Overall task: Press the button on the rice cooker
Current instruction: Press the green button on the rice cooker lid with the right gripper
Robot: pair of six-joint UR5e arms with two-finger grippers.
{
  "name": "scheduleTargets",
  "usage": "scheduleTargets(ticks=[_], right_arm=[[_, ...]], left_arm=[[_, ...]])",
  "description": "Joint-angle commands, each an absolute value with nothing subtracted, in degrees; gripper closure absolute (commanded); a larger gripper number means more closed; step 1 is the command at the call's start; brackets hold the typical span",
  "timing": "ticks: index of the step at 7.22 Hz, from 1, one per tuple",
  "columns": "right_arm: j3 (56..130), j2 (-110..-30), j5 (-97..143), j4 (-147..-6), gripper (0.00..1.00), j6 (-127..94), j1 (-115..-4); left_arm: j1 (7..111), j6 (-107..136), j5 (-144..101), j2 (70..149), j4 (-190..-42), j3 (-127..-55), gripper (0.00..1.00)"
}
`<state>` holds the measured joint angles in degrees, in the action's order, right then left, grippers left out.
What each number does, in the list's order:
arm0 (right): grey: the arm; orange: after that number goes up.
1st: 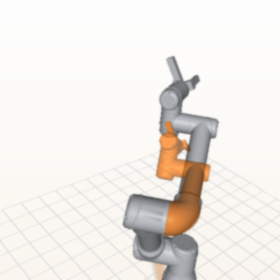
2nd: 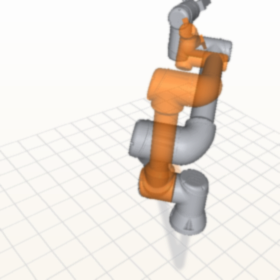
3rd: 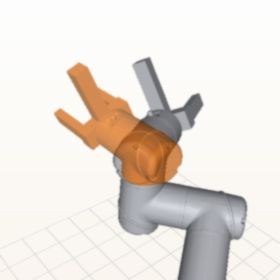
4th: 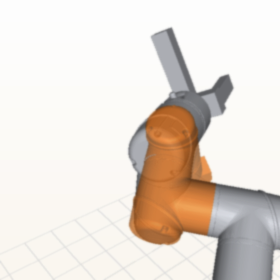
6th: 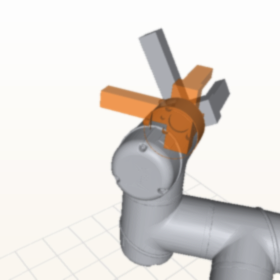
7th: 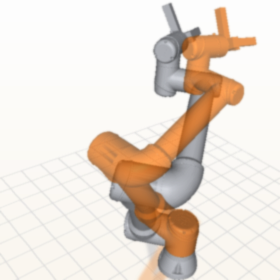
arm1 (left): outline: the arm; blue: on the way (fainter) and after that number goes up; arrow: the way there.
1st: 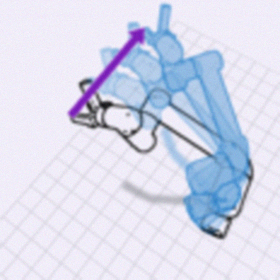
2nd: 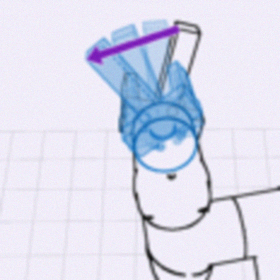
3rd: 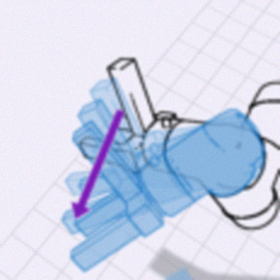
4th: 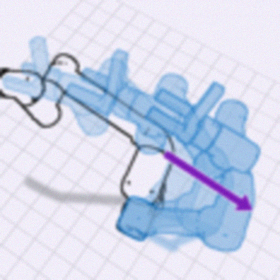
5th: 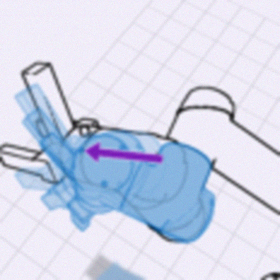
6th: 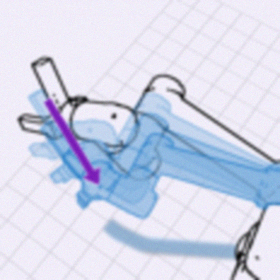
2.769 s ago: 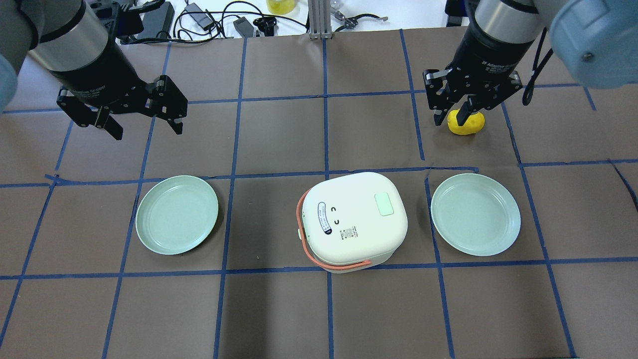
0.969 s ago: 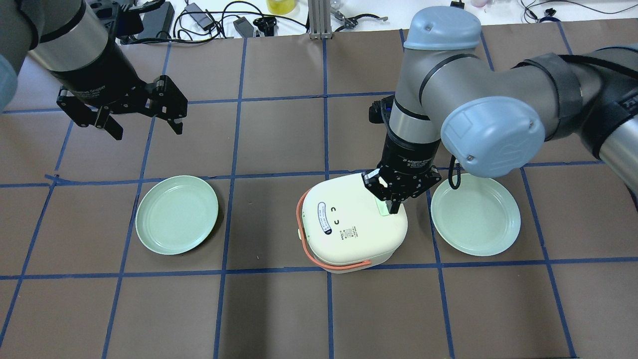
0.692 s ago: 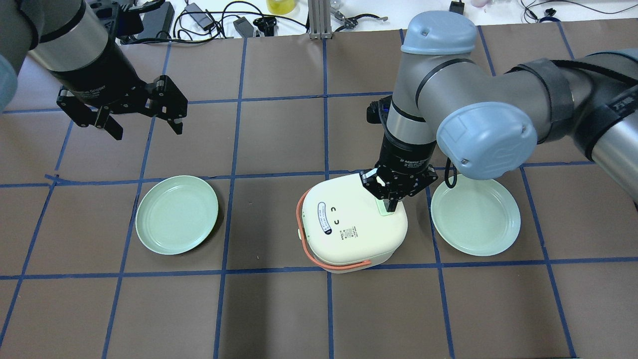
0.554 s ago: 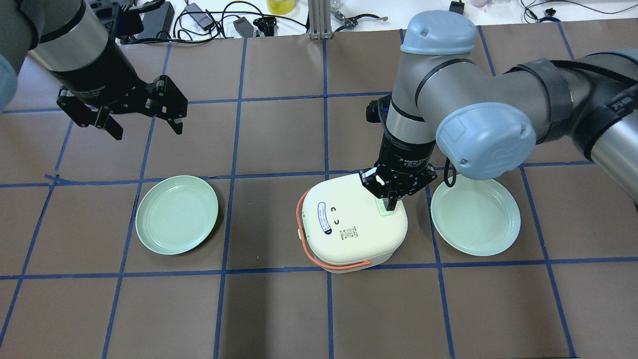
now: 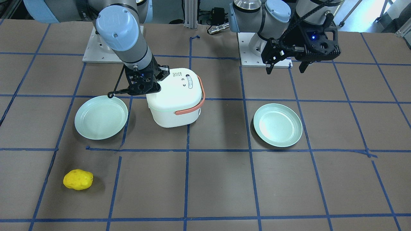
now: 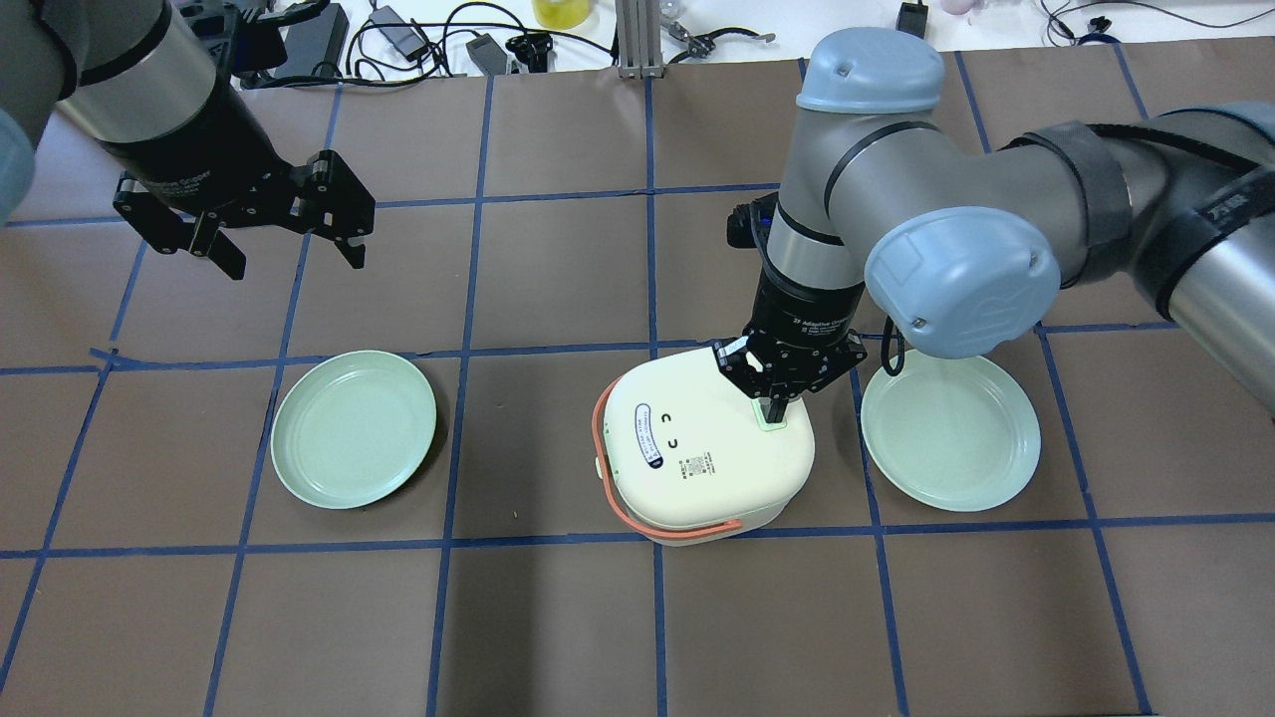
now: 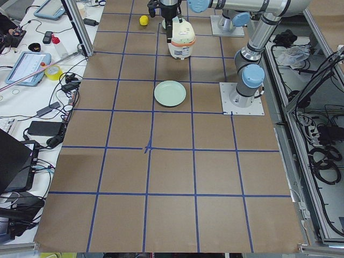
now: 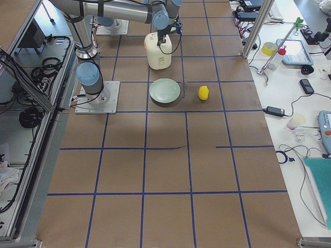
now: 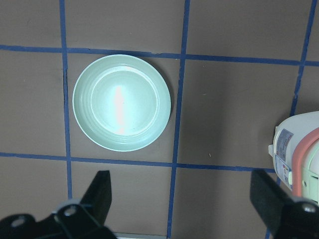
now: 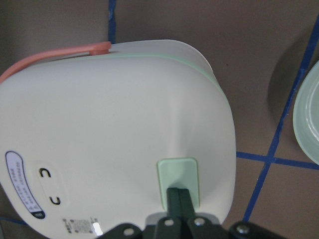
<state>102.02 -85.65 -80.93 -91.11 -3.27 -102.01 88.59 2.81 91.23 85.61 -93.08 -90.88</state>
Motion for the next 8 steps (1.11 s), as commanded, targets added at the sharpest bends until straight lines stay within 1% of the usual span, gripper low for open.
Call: scheduleTargets(ticks=[1,6,8], right_arm=[[102.04,-85.34,-80.42,-91.14,1.0,-3.16,-102.04],[101.43,-85.08,-80.51,-91.23,1.0,-3.51,-102.04],[96.54,-85.95,-80.51,-90.28,1.0,-4.04,-101.95]], left_arm=[[88.59,2.81,91.23,85.61,-93.08,-90.88,0.0],[88.59,2.81,91.23,85.61,-93.08,-90.88,0.0],[88.59,2.81,91.23,85.61,-93.08,-90.88,0.0]])
